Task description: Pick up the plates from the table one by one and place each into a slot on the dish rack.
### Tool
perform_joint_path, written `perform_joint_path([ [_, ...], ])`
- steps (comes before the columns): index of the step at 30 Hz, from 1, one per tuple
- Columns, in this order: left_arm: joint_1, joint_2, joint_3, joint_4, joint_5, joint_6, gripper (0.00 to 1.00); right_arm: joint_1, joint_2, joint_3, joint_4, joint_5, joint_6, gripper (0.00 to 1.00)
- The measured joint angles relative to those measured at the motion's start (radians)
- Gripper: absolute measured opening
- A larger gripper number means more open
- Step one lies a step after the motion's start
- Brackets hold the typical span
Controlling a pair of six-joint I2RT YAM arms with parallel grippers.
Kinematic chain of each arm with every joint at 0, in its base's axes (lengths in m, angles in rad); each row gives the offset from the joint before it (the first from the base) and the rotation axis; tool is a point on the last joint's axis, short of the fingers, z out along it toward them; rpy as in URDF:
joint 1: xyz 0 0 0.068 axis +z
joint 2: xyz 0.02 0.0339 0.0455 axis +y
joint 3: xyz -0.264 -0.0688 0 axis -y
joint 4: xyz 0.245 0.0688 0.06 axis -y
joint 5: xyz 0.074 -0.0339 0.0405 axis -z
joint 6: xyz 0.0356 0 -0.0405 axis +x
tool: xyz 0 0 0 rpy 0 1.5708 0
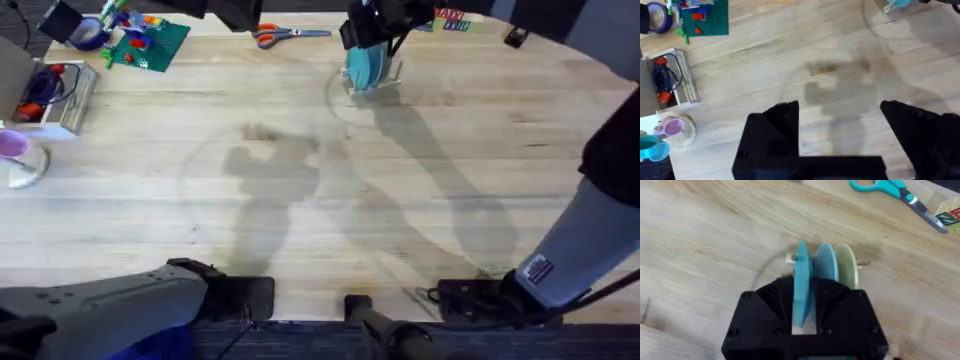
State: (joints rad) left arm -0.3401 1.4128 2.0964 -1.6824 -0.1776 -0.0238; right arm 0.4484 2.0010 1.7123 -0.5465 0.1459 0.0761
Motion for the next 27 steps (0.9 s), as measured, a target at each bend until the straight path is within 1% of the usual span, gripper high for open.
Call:
perform_joint_path([
  [8, 0.0, 0.0, 0.0, 0.003, 0.0, 0.0, 0.993, -0.001, 0.0, 0.017, -0.014, 0.0, -0.011, 0.258],
  [15, 0.0, 0.0, 0.0, 0.003, 0.0, 0.0, 0.994, -0.001, 0.0, 0.103, -0.085, 0.003, -0.038, 0.272],
  [19, 0.0, 0.0, 0.0, 0.003, 0.0, 0.0, 0.994, -0.001, 0.0, 0.156, -0.146, 0.005, -0.049, 0.315],
  [21, 0.0, 0.0, 0.0, 0.003, 0.0, 0.0, 0.994, -0.001, 0.0, 0.181, -0.184, 0.007, -0.051, 0.365],
  [24, 0.0, 0.0, 0.0, 0.003, 0.0, 0.0, 0.993, -0.001, 0.0, 0.223, -0.26, 0.008, -0.055, 0.495],
  [25, 0.0, 0.0, 0.0, 0.002, 0.0, 0.0, 0.993, -0.001, 0.0, 0.238, -0.287, 0.008, -0.056, 0.546],
  [27, 0.0, 0.0, 0.0, 0.003, 0.0, 0.0, 0.993, -0.001, 0.0, 0.269, -0.34, 0.008, -0.058, 0.687],
])
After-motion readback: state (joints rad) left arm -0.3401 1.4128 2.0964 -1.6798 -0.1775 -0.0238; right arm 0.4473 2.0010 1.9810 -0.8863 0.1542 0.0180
